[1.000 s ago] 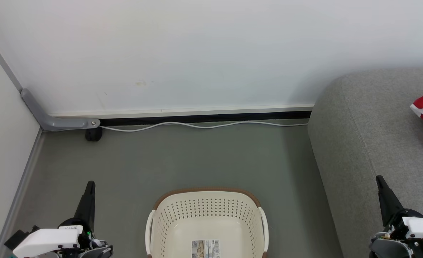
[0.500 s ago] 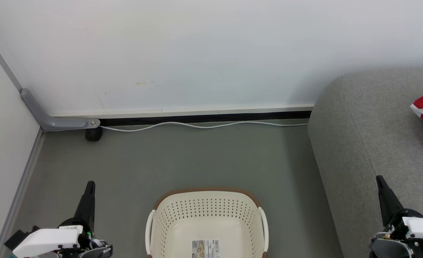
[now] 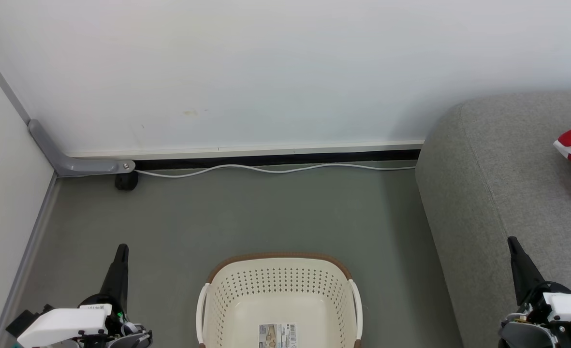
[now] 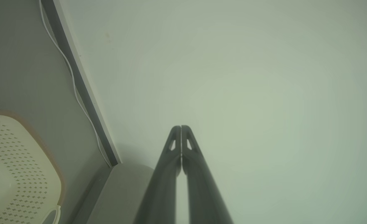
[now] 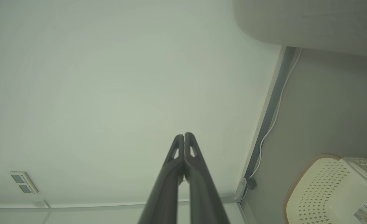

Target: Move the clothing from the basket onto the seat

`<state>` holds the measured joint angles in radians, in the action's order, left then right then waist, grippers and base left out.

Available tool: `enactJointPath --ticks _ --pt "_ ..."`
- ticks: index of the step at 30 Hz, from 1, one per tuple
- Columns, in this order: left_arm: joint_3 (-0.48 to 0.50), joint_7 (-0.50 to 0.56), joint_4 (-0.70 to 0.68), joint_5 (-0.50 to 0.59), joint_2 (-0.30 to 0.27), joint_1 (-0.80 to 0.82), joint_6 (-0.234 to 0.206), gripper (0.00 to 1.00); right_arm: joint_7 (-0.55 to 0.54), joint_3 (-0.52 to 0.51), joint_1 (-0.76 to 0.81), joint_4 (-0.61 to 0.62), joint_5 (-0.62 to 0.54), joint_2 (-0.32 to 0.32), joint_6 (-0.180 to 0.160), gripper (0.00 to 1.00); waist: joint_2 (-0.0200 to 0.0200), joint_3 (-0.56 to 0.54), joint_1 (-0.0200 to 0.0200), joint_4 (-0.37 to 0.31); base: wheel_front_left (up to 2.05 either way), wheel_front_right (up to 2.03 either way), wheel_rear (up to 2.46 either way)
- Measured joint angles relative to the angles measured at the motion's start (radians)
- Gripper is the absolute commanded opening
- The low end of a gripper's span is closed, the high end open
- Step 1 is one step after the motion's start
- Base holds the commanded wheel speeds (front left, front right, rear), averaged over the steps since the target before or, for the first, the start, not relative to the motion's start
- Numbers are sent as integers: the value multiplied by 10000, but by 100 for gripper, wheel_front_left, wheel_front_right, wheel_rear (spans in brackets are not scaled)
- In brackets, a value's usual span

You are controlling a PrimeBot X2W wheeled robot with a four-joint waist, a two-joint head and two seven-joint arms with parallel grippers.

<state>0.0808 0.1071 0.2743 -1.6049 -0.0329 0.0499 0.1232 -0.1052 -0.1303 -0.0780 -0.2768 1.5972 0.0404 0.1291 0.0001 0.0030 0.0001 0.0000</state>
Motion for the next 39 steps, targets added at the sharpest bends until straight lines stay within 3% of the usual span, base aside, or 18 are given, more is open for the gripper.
enactJointPath --ticks 39 --pt "2 0 0 0 0 0 0 0 0 0 0 4 0 -2 0 0 0 0 -1 0 0 0 0"
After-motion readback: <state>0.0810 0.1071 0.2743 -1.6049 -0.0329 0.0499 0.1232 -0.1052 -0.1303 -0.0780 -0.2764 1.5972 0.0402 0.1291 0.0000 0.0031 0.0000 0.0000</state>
